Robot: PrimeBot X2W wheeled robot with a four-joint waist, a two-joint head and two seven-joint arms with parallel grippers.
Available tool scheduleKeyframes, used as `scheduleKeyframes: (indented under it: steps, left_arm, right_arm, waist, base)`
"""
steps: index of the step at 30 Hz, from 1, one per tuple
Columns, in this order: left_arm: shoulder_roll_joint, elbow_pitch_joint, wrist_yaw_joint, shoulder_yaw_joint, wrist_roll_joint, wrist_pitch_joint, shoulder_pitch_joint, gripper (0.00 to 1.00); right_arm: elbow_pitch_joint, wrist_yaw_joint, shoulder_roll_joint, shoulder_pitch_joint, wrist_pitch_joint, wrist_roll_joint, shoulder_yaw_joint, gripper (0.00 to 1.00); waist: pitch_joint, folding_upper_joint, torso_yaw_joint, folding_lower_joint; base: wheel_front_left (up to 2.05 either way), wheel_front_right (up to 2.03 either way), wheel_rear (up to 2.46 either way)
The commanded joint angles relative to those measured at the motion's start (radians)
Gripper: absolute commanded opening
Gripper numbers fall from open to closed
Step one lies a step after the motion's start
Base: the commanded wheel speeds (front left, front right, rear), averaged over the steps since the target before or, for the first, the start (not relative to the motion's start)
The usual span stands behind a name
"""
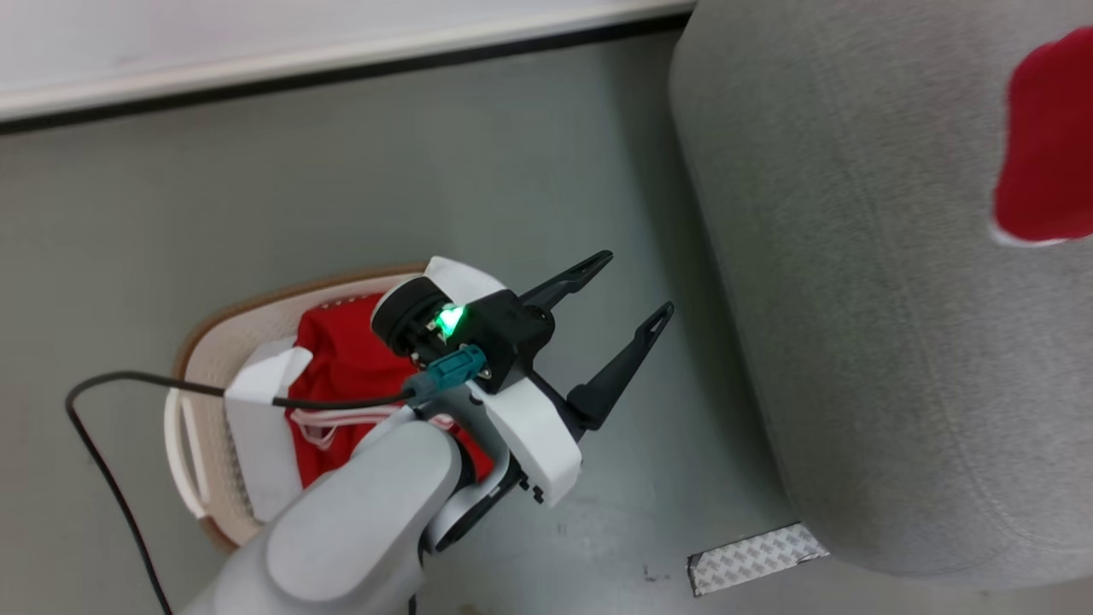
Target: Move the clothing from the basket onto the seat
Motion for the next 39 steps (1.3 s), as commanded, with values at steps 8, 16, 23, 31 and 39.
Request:
scheduleKeyframes:
  steps: [8, 16, 23, 31, 39]
  left_arm:
    - [0.015, -0.015, 0.004, 0.007, 0.009, -0.007, -0.033, 1.00]
    - [0.018, -0.023, 0.025, 0.027, -0.005, -0.026, -0.031, 1.00]
    - [0.019, -0.017, 0.033, 0.028, -0.015, -0.031, -0.017, 1.00]
    - [0.014, -0.004, 0.035, 0.026, -0.024, -0.039, -0.021, 1.00]
    - [0.014, 0.003, 0.038, 0.026, -0.039, -0.039, -0.024, 1.00]
  right_arm:
    - [0.154, -0.002, -0.120, -0.148, 0.001, 0.000, -0.102, 0.00]
    - [0.358, -0.002, -0.186, -0.199, 0.013, -0.075, -0.076, 0.00]
    - [0.518, -0.002, -0.205, -0.200, 0.078, -0.123, -0.019, 0.00]
    - [0.674, -0.002, -0.210, -0.221, 0.240, -0.100, 0.072, 0.00]
    - [0.730, -0.002, -0.232, -0.222, 0.381, -0.058, 0.168, 0.00]
  waist:
    - [0.123, -0.0001, 0.111, -0.0002]
    - [0.157, -0.0001, 0.161, -0.0002]
    - [0.160, -0.0001, 0.179, -0.0002]
    - [0.153, -0.0001, 0.188, -0.0002]
    - [0.140, -0.0001, 0.186, -0.0002]
  base:
    - [0.00, 0.00, 0.00]
    - [0.00, 0.00, 0.00]
    - [0.00, 0.00, 0.00]
    - [0.00, 0.00, 0.00]
    - [0.00, 0.00, 0.00]
